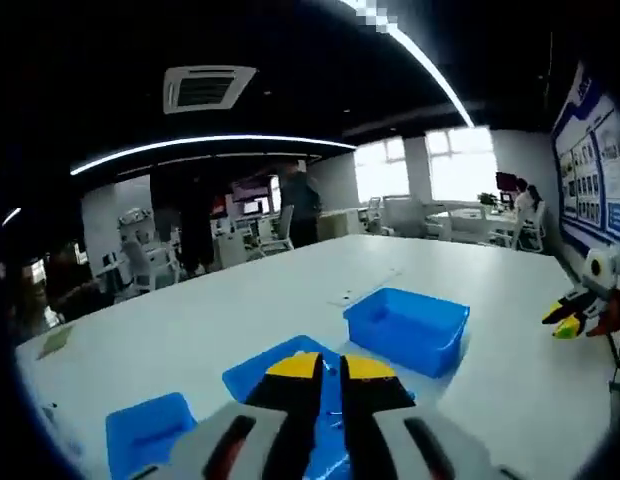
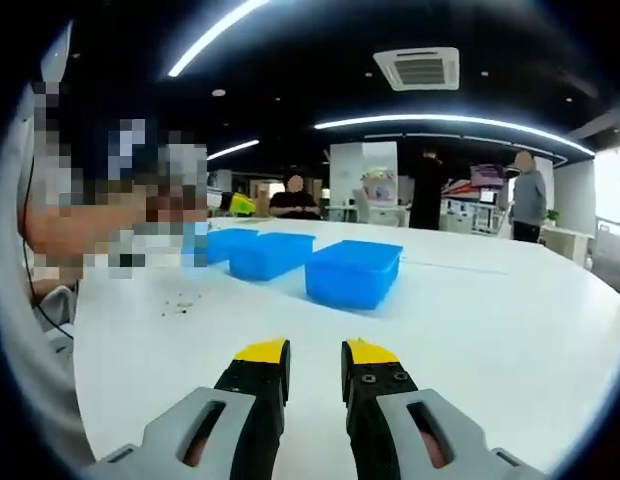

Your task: Pick up the resistors one by one and place each resistor into its matching bin, sorting the parts by color and model until every resistor is separated into the correct bin for its type

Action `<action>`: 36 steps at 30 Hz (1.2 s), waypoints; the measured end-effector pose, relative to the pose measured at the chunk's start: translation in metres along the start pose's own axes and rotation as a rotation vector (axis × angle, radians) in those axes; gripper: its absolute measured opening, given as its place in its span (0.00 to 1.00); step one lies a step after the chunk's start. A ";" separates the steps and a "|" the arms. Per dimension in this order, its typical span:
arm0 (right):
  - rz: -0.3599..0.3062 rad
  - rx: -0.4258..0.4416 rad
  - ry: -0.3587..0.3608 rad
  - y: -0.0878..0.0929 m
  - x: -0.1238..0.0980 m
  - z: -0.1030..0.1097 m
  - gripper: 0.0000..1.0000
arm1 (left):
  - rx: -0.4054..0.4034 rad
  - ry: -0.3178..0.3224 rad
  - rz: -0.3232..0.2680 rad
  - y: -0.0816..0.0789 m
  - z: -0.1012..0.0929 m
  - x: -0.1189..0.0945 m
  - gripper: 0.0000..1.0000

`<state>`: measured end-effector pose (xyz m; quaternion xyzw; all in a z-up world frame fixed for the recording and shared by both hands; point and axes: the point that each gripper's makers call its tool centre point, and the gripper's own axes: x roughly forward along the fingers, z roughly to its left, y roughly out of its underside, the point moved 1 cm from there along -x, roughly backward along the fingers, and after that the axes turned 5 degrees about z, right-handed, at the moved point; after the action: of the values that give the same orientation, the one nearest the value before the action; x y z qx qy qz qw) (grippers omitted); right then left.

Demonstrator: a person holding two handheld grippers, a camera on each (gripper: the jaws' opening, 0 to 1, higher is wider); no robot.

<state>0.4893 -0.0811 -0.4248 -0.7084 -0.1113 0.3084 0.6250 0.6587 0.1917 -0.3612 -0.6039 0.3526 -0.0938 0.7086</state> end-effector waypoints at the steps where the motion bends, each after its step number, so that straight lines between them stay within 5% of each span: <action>1: 0.001 -0.001 0.000 0.000 0.000 0.000 0.23 | 0.001 -0.005 -0.002 0.000 0.003 -0.001 0.14; 7: 0.013 0.000 -0.001 0.000 0.004 0.001 0.23 | -0.015 -0.009 0.019 0.010 0.004 -0.008 0.17; 12: 0.019 -0.009 -0.002 -0.001 0.004 0.004 0.23 | 0.066 0.029 0.028 0.009 -0.009 -0.016 0.17; 15: 0.025 -0.017 -0.001 -0.002 0.002 0.005 0.23 | 0.298 0.173 0.040 0.010 -0.043 -0.025 0.15; 18: 0.023 -0.019 0.002 -0.003 0.001 0.006 0.23 | 0.546 0.443 0.188 0.042 -0.099 -0.041 0.14; 21: 0.031 -0.013 0.005 0.001 0.002 0.008 0.23 | 0.671 0.593 0.314 0.071 -0.133 -0.054 0.13; 23: 0.034 -0.014 0.003 0.002 0.001 0.010 0.23 | 0.615 0.584 0.500 0.095 -0.142 -0.059 0.12; 25: 0.034 -0.009 0.006 0.004 0.000 0.010 0.23 | 0.533 0.524 0.588 0.106 -0.153 -0.061 0.13; 29: 0.035 0.000 0.018 0.007 -0.003 0.006 0.23 | 0.378 0.568 0.608 0.121 -0.179 -0.067 0.13; 36: 0.037 0.014 0.034 0.013 -0.007 -0.003 0.23 | 0.277 0.453 0.600 0.136 -0.172 -0.059 0.13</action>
<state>0.4827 -0.0893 -0.4351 -0.7111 -0.0853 0.3086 0.6259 0.4701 0.1230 -0.4674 -0.3369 0.6447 -0.0599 0.6836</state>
